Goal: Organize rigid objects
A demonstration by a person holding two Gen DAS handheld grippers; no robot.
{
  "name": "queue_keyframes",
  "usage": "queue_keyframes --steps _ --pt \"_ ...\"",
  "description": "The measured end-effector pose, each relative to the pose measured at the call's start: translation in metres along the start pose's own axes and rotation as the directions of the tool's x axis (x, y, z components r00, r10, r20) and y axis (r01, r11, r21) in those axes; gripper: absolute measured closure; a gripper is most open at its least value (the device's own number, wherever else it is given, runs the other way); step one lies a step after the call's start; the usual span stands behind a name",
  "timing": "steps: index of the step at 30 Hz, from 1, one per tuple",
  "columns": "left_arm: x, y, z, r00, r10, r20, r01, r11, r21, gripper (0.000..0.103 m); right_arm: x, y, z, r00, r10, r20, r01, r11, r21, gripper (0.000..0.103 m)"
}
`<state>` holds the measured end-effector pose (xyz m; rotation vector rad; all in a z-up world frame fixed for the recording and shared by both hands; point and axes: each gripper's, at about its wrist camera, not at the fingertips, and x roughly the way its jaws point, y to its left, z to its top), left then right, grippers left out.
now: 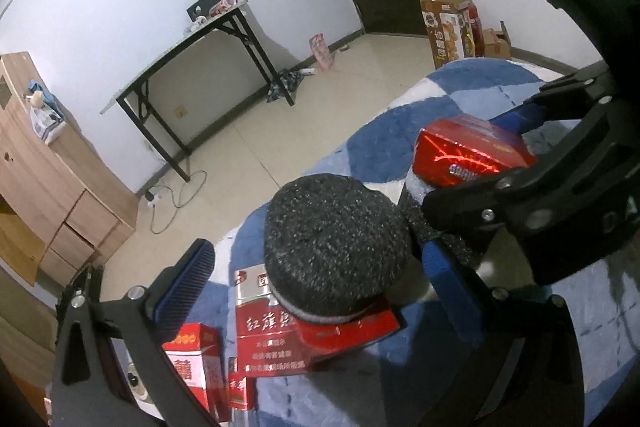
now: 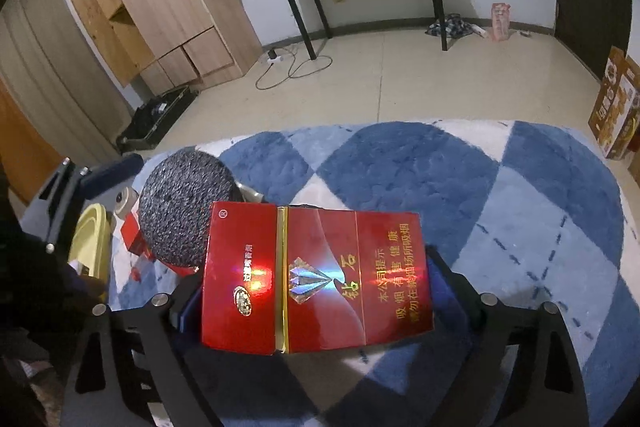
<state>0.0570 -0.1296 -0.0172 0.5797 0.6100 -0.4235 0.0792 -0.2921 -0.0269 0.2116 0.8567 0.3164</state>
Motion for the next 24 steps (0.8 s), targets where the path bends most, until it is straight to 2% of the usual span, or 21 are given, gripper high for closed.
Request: queue_keyframes --steps 5,6,8,9,10,17,21,24 --pt "0.011 0.008 0.003 0.999 -0.031 -0.017 0.029 0.996 -0.079 0.000 0.003 -0.004 -0.001 1.000 0.016 -0.007 -0.016 1.000 0.015 0.011" --pt "0.011 0.010 0.002 0.999 -0.034 -0.010 0.033 0.995 -0.093 0.003 0.003 -0.005 -0.001 1.000 0.020 -0.008 -0.020 1.000 0.017 0.011" --pt "0.010 0.013 0.001 0.998 -0.065 0.011 0.066 0.989 -0.133 0.018 0.004 -0.005 -0.001 0.999 0.031 -0.012 -0.030 0.999 0.018 0.011" --pt "0.009 0.017 0.001 0.996 -0.090 0.019 0.092 0.983 -0.160 0.030 0.005 -0.004 -0.001 0.999 0.034 -0.015 -0.034 0.999 0.014 0.011" --pt "0.008 0.020 0.001 0.994 -0.104 0.030 0.108 0.976 -0.190 0.029 0.006 -0.004 -0.001 0.999 0.035 -0.015 -0.035 0.999 0.013 0.011" --pt "-0.021 0.035 -0.007 0.995 -0.045 0.092 0.068 0.963 -0.261 0.030 0.006 -0.008 0.001 0.999 0.048 0.010 -0.048 0.998 0.033 0.012" --pt "-0.072 0.058 -0.035 0.993 0.023 0.115 0.020 0.934 -0.357 0.030 -0.004 -0.009 0.002 0.997 0.064 0.052 -0.066 0.997 0.038 0.012" --pt "-0.134 0.085 -0.072 0.984 0.127 0.123 -0.061 0.898 -0.435 0.030 -0.012 -0.004 0.002 0.995 0.062 0.079 -0.064 0.997 0.030 0.012"
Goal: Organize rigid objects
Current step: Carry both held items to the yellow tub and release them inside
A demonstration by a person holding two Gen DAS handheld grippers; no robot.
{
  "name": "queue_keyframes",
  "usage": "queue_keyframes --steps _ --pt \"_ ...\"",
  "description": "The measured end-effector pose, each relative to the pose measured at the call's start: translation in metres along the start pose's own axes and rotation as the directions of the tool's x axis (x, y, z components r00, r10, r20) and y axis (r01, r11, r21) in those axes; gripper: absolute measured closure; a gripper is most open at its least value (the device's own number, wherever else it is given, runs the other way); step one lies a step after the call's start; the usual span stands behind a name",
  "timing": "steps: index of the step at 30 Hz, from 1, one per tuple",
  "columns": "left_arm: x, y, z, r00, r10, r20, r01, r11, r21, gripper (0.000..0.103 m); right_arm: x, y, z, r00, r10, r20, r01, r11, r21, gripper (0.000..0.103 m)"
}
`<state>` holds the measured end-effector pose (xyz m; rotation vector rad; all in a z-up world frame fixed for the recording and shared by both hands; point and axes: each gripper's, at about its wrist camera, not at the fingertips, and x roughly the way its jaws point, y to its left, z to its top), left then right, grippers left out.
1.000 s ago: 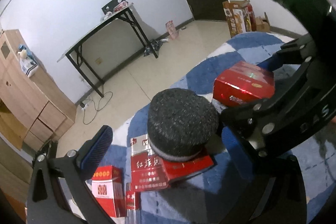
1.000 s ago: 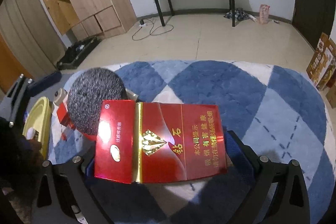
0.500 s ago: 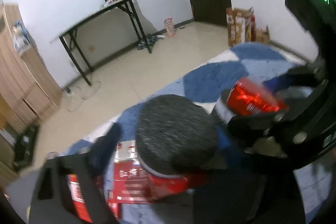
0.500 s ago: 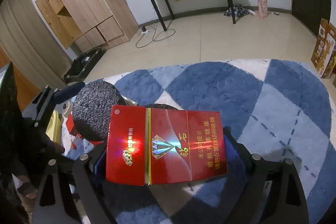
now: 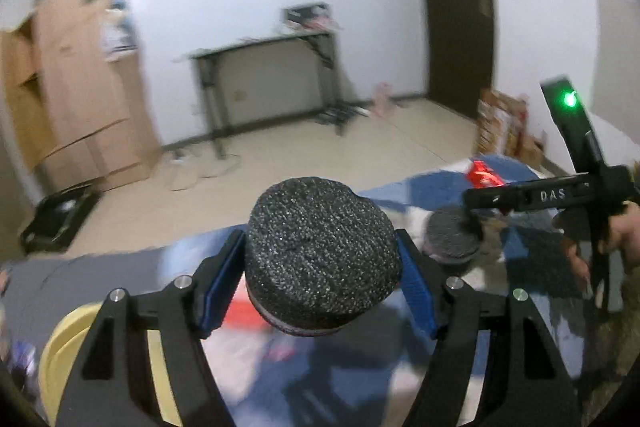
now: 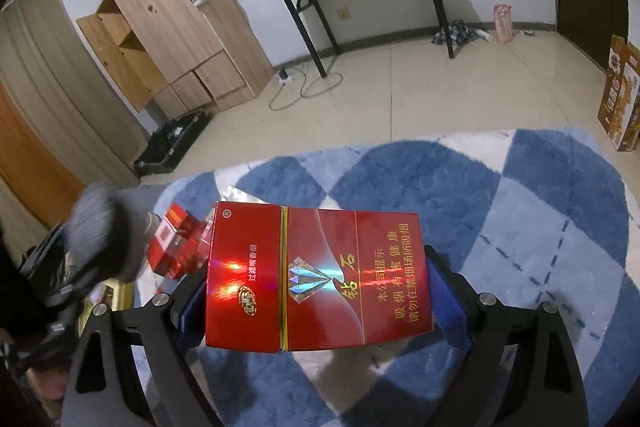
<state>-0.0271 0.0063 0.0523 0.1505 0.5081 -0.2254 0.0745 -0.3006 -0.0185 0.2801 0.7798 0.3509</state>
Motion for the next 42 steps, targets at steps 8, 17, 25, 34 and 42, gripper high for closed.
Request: queue_keyframes --steps 8,17,25,34,42 --pt "-0.096 0.153 -0.031 0.947 0.321 0.016 -0.301 0.904 -0.303 0.030 -0.023 0.076 0.001 0.996 0.043 0.076 -0.030 0.986 -0.165 0.012" --pt "-0.059 0.250 -0.094 0.937 0.299 -0.182 -0.350 0.798 -0.490 0.030 0.014 0.256 -0.056 0.981 0.173 -0.090 -0.194 0.817 -0.542 0.012" --pt "-0.026 0.273 -0.130 0.926 0.229 -0.301 -0.362 0.767 -0.530 0.030 0.103 0.379 -0.117 0.949 0.043 -0.314 -0.268 0.634 -0.725 0.012" --pt "-0.005 0.280 -0.147 0.915 0.186 -0.357 -0.369 0.742 -0.560 0.029 0.174 0.422 -0.134 0.920 -0.063 -0.386 -0.283 0.573 -0.769 0.012" --pt "-0.021 0.281 -0.139 0.897 0.255 -0.361 -0.426 0.721 -0.547 0.003 0.182 0.425 -0.144 0.923 -0.072 -0.377 -0.275 0.563 -0.780 0.009"
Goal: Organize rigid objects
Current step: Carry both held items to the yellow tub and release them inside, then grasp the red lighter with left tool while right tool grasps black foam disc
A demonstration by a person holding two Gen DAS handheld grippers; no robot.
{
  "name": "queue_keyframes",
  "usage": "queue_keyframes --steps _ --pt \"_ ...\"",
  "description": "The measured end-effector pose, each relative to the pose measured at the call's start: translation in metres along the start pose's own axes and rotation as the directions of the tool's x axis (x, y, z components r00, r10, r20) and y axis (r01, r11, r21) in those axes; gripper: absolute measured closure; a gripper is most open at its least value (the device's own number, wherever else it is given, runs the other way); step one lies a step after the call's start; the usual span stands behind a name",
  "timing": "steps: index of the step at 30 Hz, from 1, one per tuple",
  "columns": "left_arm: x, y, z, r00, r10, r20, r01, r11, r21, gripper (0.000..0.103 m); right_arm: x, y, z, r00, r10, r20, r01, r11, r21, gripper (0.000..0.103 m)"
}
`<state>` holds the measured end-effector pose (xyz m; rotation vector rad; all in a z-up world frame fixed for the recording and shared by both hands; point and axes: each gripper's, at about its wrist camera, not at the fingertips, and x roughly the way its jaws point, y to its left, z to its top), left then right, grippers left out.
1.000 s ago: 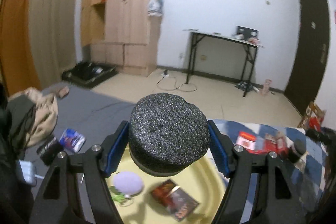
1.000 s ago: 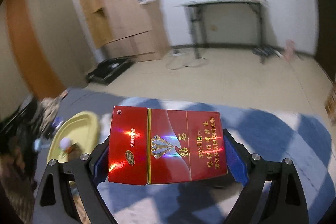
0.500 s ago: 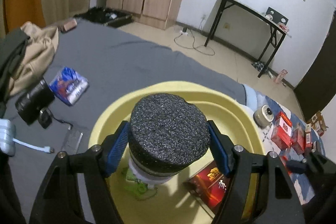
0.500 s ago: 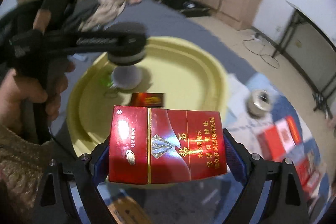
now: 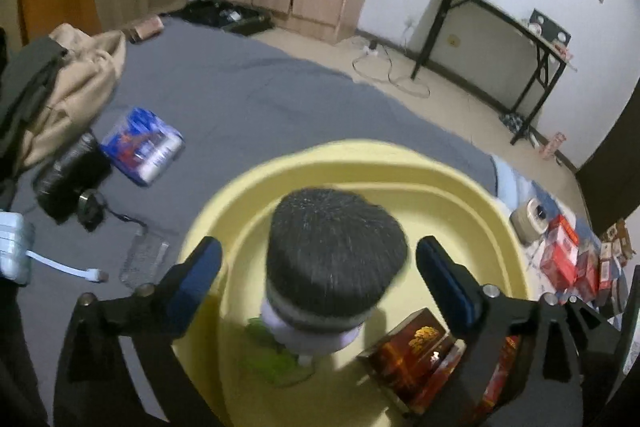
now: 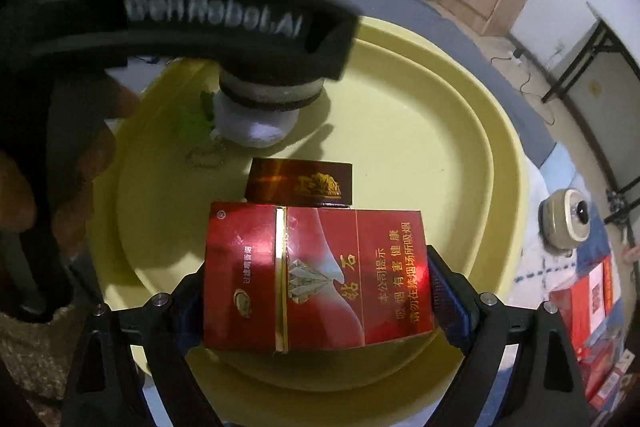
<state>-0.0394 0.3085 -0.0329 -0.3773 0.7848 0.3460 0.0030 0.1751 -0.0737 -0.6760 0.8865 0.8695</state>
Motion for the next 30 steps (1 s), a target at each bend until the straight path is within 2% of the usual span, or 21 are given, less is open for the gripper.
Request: queue_keyframes --steps 2,4,6,8,10,13,15,16,18,19,21,23,25,27,30 --pt "-0.024 -0.001 0.004 0.998 0.003 0.057 -0.003 1.000 0.000 0.000 -0.017 -0.007 -0.005 0.999 0.014 0.040 -0.015 0.999 0.034 0.001" --pt "-0.046 -0.006 0.007 0.994 -0.003 0.107 0.002 1.000 0.014 0.000 -0.043 -0.025 -0.016 0.994 0.050 0.100 -0.060 0.993 0.100 0.000" --pt "-0.073 -0.020 0.009 0.985 -0.025 0.169 0.016 0.998 0.055 0.000 -0.071 -0.042 -0.033 0.990 0.040 0.136 -0.061 0.986 0.158 0.000" --pt "-0.090 -0.036 0.009 0.974 -0.065 0.215 0.044 0.994 0.103 0.000 -0.108 -0.066 -0.054 0.977 0.007 0.215 -0.056 0.974 0.222 0.000" --pt "-0.102 -0.053 0.009 0.967 -0.097 0.237 0.062 0.987 0.150 0.000 -0.136 -0.086 -0.071 0.954 0.008 0.299 -0.093 0.958 0.273 0.000" --pt "-0.118 -0.080 0.008 0.950 -0.173 0.258 0.120 0.970 0.210 0.000 -0.158 -0.106 -0.097 0.930 -0.057 0.363 -0.074 0.939 0.337 0.000" --pt "-0.122 -0.103 0.005 0.935 -0.262 0.239 0.197 0.944 0.266 0.000 -0.170 -0.122 -0.119 0.934 -0.113 0.339 -0.037 0.913 0.405 0.000" --pt "-0.121 -0.116 0.003 0.930 -0.291 0.224 0.220 0.930 0.295 0.000 -0.180 -0.131 -0.137 0.932 -0.160 0.326 -0.008 0.889 0.459 0.000" --pt "-0.113 -0.149 -0.002 0.929 -0.329 0.171 0.251 0.897 0.363 0.000 -0.196 -0.152 -0.168 0.918 -0.250 0.310 0.033 0.823 0.567 0.000" --pt "-0.105 -0.168 -0.007 0.928 -0.349 0.130 0.271 0.872 0.407 0.000 -0.200 -0.166 -0.186 0.910 -0.313 0.271 0.072 0.765 0.640 0.000" --pt "-0.089 -0.197 -0.016 0.926 -0.372 0.061 0.305 0.835 0.458 0.000 -0.201 -0.186 -0.212 0.890 -0.400 0.220 0.125 0.677 0.725 0.000" --pt "-0.065 -0.225 -0.026 0.927 -0.375 -0.013 0.332 0.802 0.496 0.000 -0.194 -0.197 -0.225 0.889 -0.397 0.227 0.103 0.657 0.747 0.000" --pt "-0.044 -0.249 -0.038 0.939 -0.337 -0.073 0.322 0.779 0.538 0.000 -0.182 -0.211 -0.235 0.909 -0.368 0.194 0.087 0.625 0.776 0.000" --pt "-0.032 -0.265 -0.048 0.947 -0.305 -0.103 0.308 0.761 0.572 0.000 -0.176 -0.221 -0.240 0.916 -0.363 0.174 0.100 0.624 0.775 0.000" --pt "-0.030 -0.278 -0.062 0.947 -0.299 -0.118 0.307 0.731 0.609 0.000 -0.174 -0.232 -0.241 0.918 -0.352 0.183 0.086 0.627 0.774 0.000"
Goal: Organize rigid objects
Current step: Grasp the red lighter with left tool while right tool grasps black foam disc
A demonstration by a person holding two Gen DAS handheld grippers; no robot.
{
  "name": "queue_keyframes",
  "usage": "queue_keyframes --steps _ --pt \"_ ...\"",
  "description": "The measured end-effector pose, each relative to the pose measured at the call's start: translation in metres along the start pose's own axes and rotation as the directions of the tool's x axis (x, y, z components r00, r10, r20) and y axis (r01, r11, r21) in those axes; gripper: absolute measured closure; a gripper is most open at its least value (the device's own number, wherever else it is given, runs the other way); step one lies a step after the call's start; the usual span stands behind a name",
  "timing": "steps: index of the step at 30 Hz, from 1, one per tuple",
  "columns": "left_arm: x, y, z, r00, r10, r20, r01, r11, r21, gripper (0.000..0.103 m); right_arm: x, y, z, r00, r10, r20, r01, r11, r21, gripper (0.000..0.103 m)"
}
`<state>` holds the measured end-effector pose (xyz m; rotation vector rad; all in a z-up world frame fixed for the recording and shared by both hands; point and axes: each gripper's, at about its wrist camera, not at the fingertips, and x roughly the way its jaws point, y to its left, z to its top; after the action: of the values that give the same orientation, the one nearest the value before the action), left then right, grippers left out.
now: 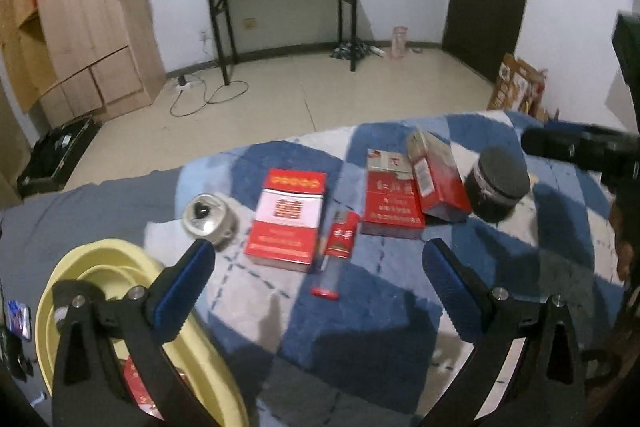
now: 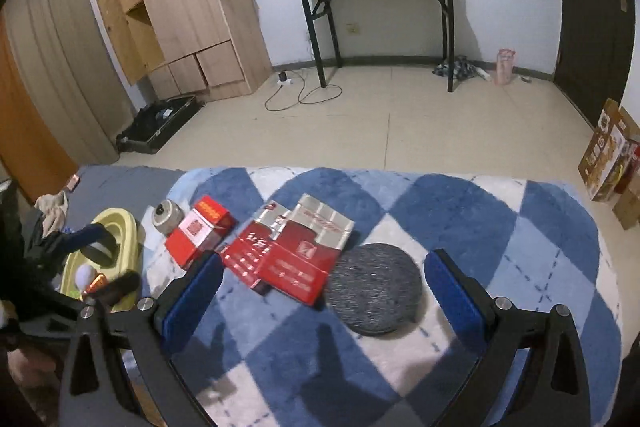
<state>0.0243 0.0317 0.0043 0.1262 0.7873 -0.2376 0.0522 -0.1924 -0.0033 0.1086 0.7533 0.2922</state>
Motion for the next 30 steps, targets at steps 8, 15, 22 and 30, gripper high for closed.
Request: queue_keyframes --steps 8,15,22,30 --pt "-0.001 0.006 0.001 1.000 -0.014 0.018 0.014 0.999 -0.034 0.000 -0.022 -0.047 0.017 1.000 0.021 -0.013 -0.020 0.996 0.084 0.000" --pt "0.007 0.036 -0.004 0.999 0.043 -0.003 -0.043 0.993 -0.108 0.000 -0.011 -0.043 0.017 0.999 0.014 -0.040 -0.012 0.998 0.069 0.000" --pt "0.010 0.069 -0.011 0.999 0.048 0.001 -0.046 0.968 -0.246 0.000 -0.003 -0.043 0.018 0.998 -0.001 -0.063 0.005 0.998 0.061 0.000" --pt "0.040 0.043 -0.011 1.000 0.021 -0.018 -0.024 0.987 -0.161 0.000 0.009 -0.037 0.015 0.994 -0.022 -0.107 0.023 1.000 0.009 0.000"
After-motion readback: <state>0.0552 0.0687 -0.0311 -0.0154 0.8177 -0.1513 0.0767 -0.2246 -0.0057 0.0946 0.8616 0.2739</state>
